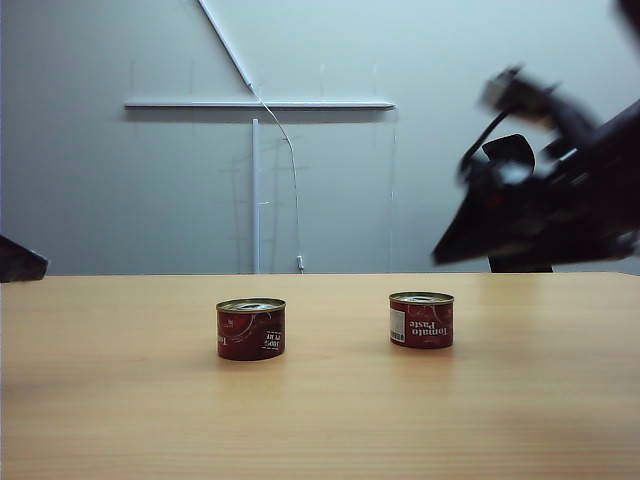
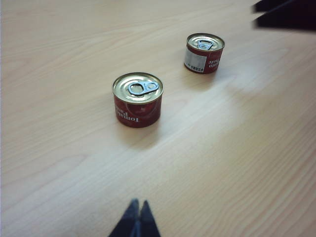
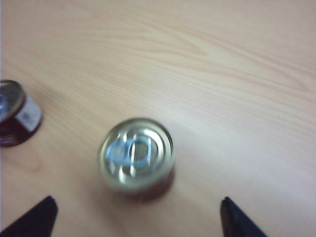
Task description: Stack a can of tomatoes on the right onto the can of tomatoes on the left.
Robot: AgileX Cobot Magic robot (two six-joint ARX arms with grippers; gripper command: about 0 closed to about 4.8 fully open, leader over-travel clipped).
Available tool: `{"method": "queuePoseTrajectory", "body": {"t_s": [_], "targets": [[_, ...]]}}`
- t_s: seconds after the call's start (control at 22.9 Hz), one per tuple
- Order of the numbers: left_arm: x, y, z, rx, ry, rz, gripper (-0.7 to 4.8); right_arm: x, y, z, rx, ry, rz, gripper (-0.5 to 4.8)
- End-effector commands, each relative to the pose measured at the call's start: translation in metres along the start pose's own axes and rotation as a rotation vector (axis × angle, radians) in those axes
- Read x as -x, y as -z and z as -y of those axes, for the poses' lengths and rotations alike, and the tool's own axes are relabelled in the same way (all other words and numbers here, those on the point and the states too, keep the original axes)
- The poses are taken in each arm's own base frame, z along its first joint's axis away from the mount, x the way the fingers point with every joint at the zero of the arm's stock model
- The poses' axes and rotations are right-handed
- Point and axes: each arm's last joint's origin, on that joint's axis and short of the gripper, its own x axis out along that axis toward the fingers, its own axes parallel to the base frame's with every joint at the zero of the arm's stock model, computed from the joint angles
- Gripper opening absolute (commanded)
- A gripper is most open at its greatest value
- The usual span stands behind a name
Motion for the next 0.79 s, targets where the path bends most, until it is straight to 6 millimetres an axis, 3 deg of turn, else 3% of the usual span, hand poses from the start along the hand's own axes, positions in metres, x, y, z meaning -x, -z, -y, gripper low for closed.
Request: {"method": "queuePoseTrajectory", "body": {"t_s": [0.04,0.22,0.79], "targets": [[0.000,-0.003,0.000,-0.002,0.004,0.019,-0.04,-0.027,-0.009,0.004,0.022,-0.003,0.026,4.79],[0.000,-0.003,0.000,-0.002,0.004,0.017,-0.04,-0.052,-0.007,0.006,0.014,-0.033,-0.034,4.79],[0.000,-0.002,0.000,-0.002,0.005,0.015,-0.04,-0.067,0.004,0.007,0.031,-0.038,-0.037,4.79]]}}
